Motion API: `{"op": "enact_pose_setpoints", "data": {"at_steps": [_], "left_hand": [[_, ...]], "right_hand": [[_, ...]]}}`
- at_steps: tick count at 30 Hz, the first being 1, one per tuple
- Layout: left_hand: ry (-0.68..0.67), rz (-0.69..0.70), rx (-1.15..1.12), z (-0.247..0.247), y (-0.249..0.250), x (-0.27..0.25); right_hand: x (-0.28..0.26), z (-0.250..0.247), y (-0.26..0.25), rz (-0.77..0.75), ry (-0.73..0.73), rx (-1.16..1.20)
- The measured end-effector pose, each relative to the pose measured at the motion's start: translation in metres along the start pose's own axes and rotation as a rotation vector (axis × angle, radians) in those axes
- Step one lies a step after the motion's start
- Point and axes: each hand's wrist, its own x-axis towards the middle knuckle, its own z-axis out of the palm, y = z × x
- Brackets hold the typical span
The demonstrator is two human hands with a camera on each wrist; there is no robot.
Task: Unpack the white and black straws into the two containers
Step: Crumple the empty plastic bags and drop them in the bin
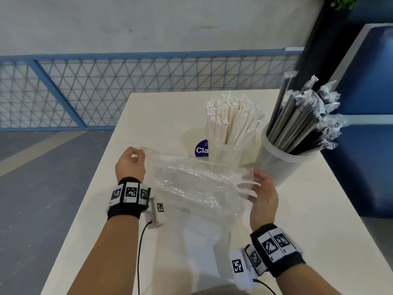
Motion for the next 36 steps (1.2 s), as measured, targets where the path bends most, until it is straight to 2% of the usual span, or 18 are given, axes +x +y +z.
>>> {"op": "enact_pose_setpoints", "data": {"at_steps": [3, 7, 8, 10, 12, 14, 16, 18, 19, 21, 23, 24, 26, 28, 31, 36], "left_hand": [[-0.043, -0.016, 0.033, 0.002, 0.003, 0.002], [-0.05, -0.017, 0.121, 0.006, -0.003, 0.011], [-0.059, -0.006, 0.154, 0.009, -0.004, 0.012], [-0.101, 0.024, 0.223, 0.016, -0.004, 0.01], [-0.128, 0.048, 0.284, 0.021, -0.003, 0.009], [-0.131, 0.049, 0.327, 0.023, -0.001, 0.008], [-0.103, 0.087, 0.4, 0.022, 0.0, 0.005], [-0.059, 0.235, 0.547, 0.022, 0.005, -0.008], [-0.083, 0.344, 0.608, 0.024, 0.009, -0.017], [-0.313, 0.572, 0.708, 0.029, 0.014, -0.04], [-0.623, 0.693, 0.804, 0.037, 0.008, -0.061], [-0.745, 0.667, 0.856, 0.04, 0.002, -0.068], [-0.922, 0.527, 0.965, 0.045, -0.016, -0.072], [-1.024, 0.448, 1.067, 0.048, -0.033, -0.07], [-1.108, 0.423, 1.079, 0.047, -0.052, -0.063], [-1.157, 0.438, 1.106, 0.044, -0.063, -0.053]], "right_hand": [[0.004, 0.0, 0.002, 0.007, -0.031, -0.26], [0.011, -0.002, 0.013, 0.125, -0.066, -0.425], [0.011, -0.001, 0.014, 0.103, -0.059, -0.494], [0.007, 0.005, 0.016, -0.161, -0.062, -0.688], [-0.004, 0.015, 0.018, -0.455, -0.223, -0.949], [-0.014, 0.024, 0.033, -0.567, -0.459, -1.225], [-0.021, 0.027, 0.053, -0.487, -0.652, -1.443], [-0.023, 0.025, 0.069, -0.402, -0.755, -1.569], [-0.023, 0.025, 0.074, -0.385, -0.813, -1.607], [-0.017, 0.025, 0.081, -0.442, -0.908, -1.644], [-0.01, 0.027, 0.088, -0.489, -1.049, -1.65], [-0.008, 0.027, 0.088, -0.435, -1.117, -1.636], [-0.005, 0.029, 0.084, -0.368, -1.19, -1.652], [-0.003, 0.03, 0.08, -0.311, -1.241, -1.688], [0.0, 0.029, 0.076, -0.231, -1.285, -1.689], [0.007, 0.022, 0.073, -0.159, -1.333, -1.625]]}}
